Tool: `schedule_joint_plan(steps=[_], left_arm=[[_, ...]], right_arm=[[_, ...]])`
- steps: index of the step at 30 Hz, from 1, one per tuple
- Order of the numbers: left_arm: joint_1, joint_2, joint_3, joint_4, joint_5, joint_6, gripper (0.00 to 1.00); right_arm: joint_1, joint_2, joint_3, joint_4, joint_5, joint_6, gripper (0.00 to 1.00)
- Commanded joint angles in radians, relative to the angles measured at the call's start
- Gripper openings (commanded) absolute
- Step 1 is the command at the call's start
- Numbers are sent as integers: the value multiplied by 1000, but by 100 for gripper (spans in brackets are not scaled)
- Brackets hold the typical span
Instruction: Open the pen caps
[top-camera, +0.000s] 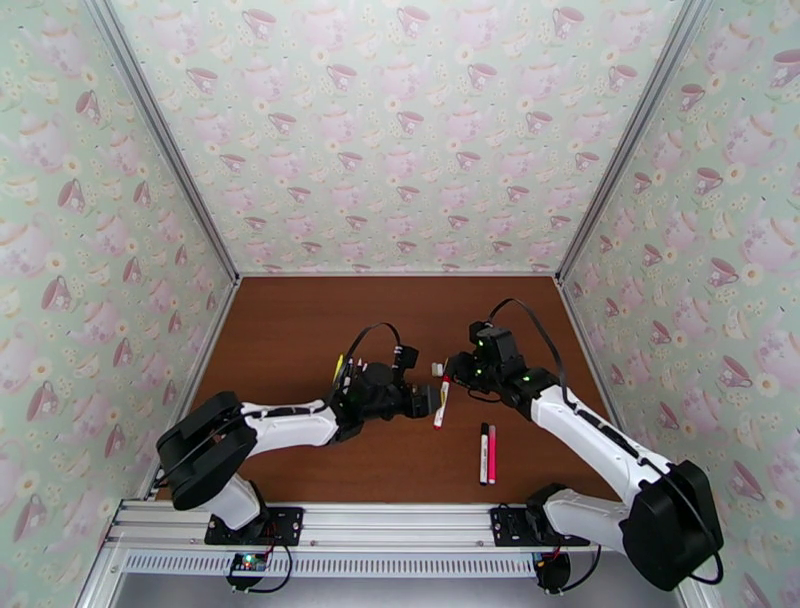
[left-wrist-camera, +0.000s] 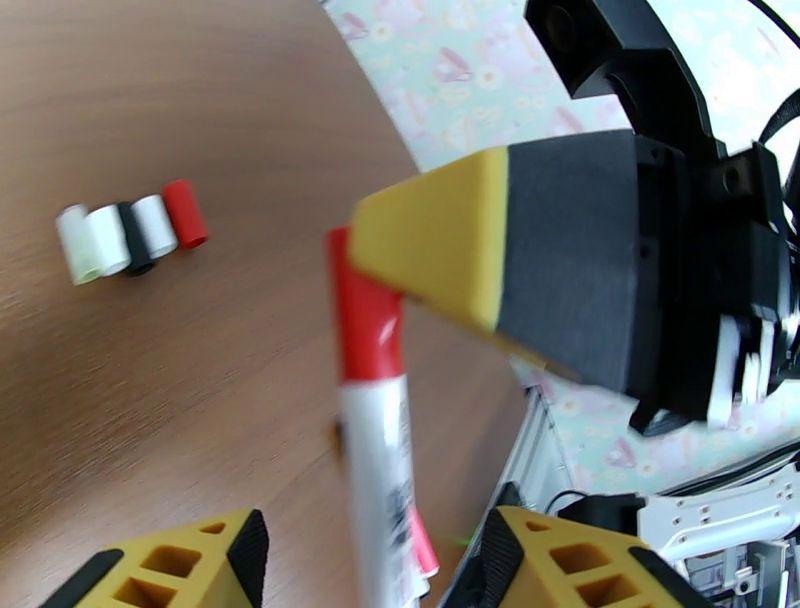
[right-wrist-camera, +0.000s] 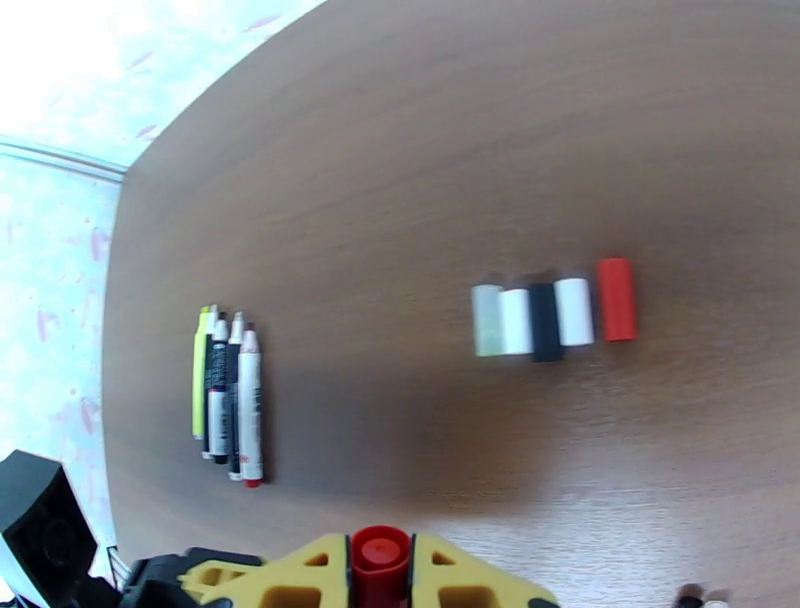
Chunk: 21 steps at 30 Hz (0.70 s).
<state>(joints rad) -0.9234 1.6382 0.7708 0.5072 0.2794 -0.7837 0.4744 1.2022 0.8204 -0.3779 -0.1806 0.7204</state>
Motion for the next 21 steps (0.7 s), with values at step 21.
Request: schedule_joint_plan(steps=[21], left_arm=[[-24, 50, 73, -58, -2, 15, 38]], right_arm=[[50, -7, 30, 94, 13, 113, 13]])
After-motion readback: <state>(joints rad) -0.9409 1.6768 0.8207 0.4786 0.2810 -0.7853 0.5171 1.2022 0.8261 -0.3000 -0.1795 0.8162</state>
